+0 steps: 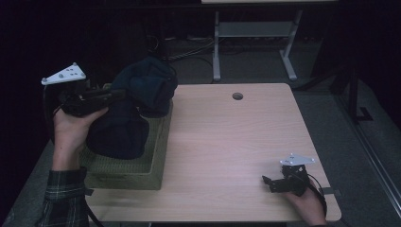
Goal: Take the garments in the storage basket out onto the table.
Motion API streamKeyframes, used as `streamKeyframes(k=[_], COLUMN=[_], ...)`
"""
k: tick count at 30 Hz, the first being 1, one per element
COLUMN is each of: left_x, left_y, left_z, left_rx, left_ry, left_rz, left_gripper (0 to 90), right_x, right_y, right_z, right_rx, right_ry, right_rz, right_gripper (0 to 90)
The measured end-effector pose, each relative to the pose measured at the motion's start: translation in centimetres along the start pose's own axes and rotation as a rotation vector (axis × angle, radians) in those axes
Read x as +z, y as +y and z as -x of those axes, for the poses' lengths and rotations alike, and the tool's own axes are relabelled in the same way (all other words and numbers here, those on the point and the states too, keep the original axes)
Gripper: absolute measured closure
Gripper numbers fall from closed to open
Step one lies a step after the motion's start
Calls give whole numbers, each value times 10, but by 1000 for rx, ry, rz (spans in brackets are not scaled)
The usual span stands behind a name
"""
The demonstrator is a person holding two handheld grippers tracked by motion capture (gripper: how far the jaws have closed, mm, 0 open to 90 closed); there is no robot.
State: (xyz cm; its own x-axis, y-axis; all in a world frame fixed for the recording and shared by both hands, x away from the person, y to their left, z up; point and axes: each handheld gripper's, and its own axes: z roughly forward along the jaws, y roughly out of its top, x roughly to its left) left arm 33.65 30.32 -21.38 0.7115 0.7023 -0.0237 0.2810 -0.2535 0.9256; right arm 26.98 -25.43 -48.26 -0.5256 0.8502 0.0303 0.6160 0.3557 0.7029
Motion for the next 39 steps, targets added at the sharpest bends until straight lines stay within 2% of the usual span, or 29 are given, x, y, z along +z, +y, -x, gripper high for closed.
streamKeyframes(k=[16, 31, 39], left_x=[31, 77, 98], left_y=[15, 20, 20], left_z=[22, 60, 78], left_rx=[-13, -1, 3], left_ry=[-76, -199, -241], left_rz=[41, 41, 41], left_gripper=[823, 823, 823], right_x=[0, 0, 0], right_y=[0, 0, 0], right_z=[0, 0, 0], right_rx=[-1, -1, 0], right_ry=[1, -1, 1], right_rz=[0, -1, -1], right_gripper=[23, 23, 23])
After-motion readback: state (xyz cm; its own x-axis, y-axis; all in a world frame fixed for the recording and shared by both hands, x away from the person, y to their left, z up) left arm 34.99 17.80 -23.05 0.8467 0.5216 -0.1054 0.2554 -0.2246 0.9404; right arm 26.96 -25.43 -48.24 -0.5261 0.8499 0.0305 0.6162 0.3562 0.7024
